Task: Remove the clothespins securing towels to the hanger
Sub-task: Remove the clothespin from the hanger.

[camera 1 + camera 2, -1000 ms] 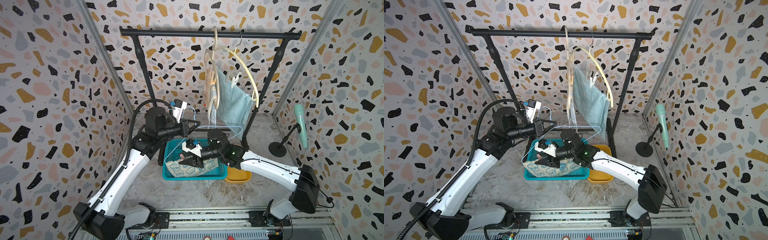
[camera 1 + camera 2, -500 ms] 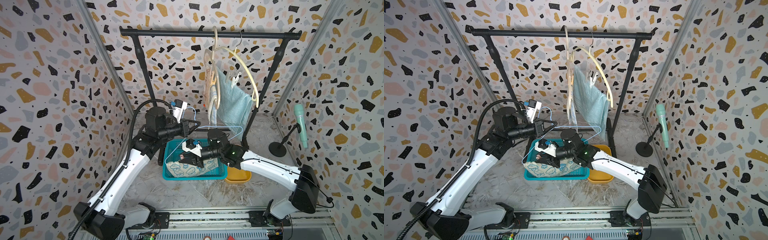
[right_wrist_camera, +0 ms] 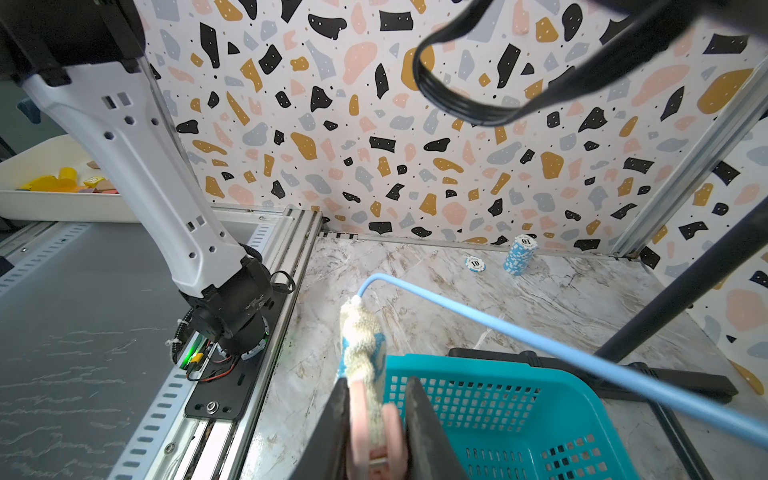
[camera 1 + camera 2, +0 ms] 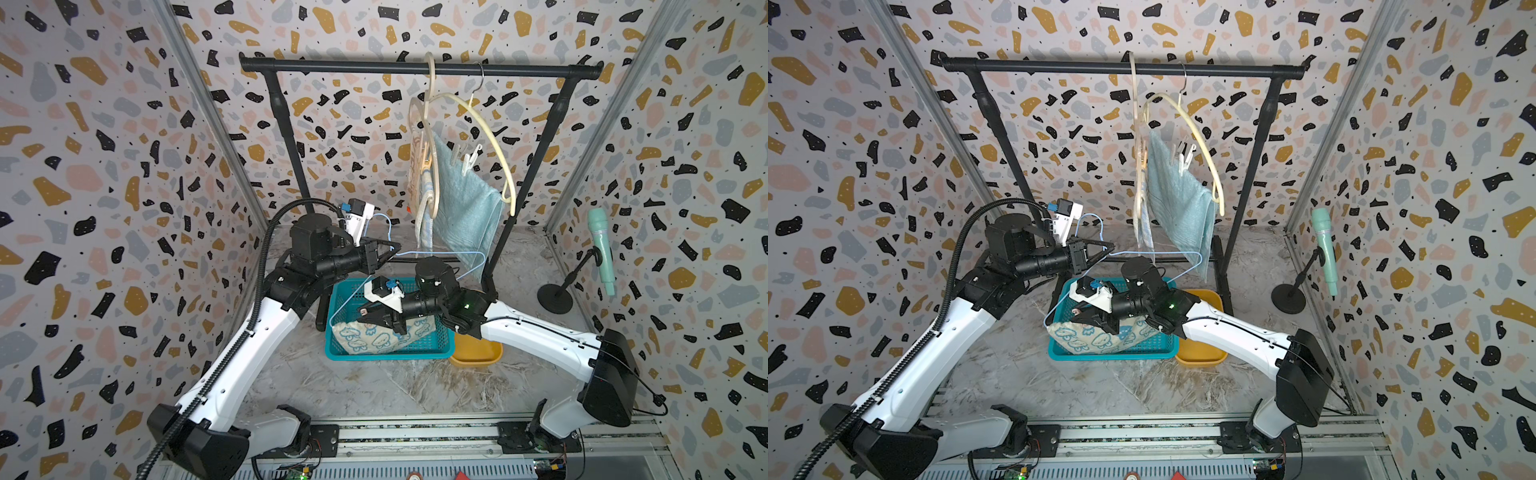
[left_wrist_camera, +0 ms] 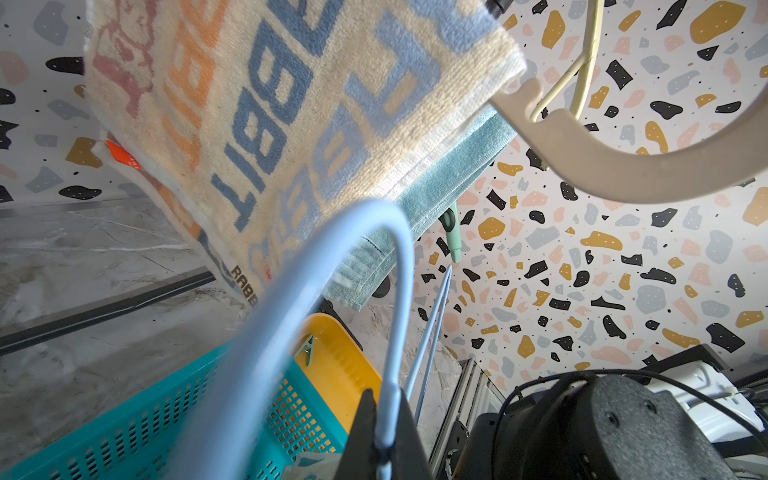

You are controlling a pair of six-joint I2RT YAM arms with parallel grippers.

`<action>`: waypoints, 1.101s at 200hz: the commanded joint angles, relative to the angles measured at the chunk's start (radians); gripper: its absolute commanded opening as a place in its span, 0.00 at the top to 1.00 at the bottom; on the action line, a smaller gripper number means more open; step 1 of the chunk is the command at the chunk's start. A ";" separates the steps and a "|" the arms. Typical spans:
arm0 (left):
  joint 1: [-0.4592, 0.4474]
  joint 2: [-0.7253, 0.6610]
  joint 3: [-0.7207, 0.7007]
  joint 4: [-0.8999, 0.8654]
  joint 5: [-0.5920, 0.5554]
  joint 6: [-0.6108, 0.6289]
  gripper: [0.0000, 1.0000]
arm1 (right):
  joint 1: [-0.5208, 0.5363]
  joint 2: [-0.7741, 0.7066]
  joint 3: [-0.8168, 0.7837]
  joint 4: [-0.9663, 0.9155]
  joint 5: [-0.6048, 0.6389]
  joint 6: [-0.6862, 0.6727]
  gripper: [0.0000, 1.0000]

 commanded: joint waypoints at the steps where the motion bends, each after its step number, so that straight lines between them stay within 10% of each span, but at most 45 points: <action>1: -0.004 -0.008 -0.012 0.060 0.002 -0.011 1.00 | 0.000 -0.006 0.029 0.030 0.014 0.012 1.00; 220: -0.005 -0.036 -0.063 0.047 -0.108 0.024 1.00 | 0.000 -0.103 -0.033 0.148 0.117 0.058 1.00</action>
